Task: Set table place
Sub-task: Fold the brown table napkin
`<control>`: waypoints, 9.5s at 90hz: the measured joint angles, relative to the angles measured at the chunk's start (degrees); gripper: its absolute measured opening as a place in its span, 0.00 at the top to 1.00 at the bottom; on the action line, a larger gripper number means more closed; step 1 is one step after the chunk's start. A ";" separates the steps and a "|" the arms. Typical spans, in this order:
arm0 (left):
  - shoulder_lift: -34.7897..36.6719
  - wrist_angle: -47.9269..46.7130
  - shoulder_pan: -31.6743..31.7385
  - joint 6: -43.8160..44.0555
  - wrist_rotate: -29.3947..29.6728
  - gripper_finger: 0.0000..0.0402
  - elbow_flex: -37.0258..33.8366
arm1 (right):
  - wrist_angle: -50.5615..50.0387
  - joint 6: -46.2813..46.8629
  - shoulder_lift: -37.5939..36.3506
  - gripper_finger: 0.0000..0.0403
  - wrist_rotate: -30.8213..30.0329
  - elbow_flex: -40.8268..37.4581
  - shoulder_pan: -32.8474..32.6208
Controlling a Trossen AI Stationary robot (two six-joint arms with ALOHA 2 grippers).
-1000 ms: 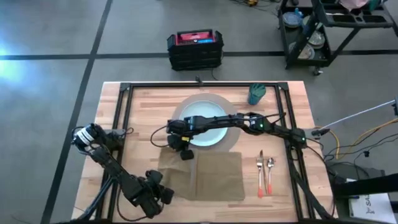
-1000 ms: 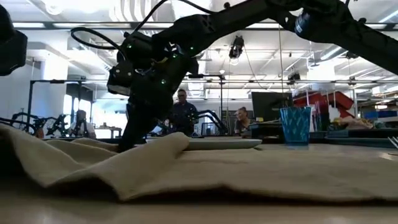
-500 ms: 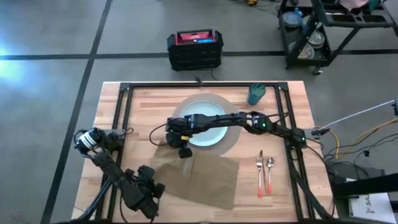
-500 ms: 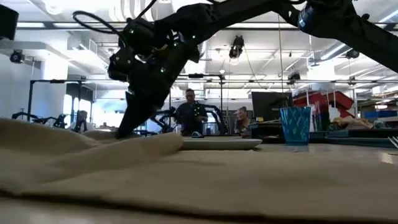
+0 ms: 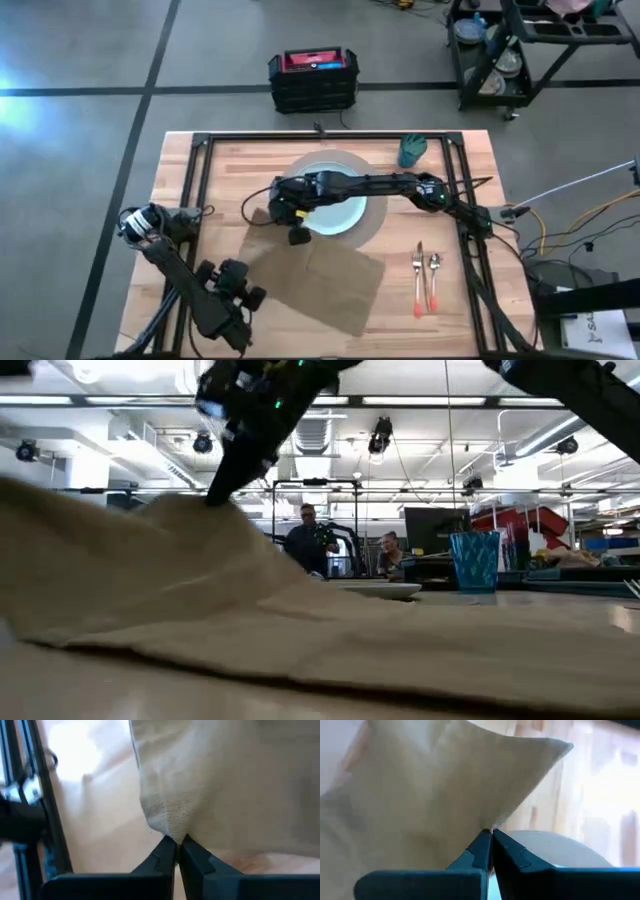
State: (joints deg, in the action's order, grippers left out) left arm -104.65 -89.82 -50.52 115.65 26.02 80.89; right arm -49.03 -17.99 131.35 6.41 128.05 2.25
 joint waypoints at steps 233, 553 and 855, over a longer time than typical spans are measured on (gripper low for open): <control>-8.03 65.33 4.46 -52.56 -10.78 1.00 -6.85 | 65.63 28.52 -24.58 0.43 -14.51 -72.11 -21.91; 12.38 -0.21 4.69 -70.85 20.11 1.00 36.80 | 14.61 4.55 -42.01 1.00 -55.72 -31.11 -26.28; -4.16 22.35 12.98 -49.16 11.67 1.00 14.11 | 57.06 37.56 -20.11 0.99 -18.36 -69.22 -27.52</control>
State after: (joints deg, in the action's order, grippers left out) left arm -108.82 -67.46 -37.54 66.49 37.69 95.00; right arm 8.03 19.57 111.24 -11.95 58.83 -25.27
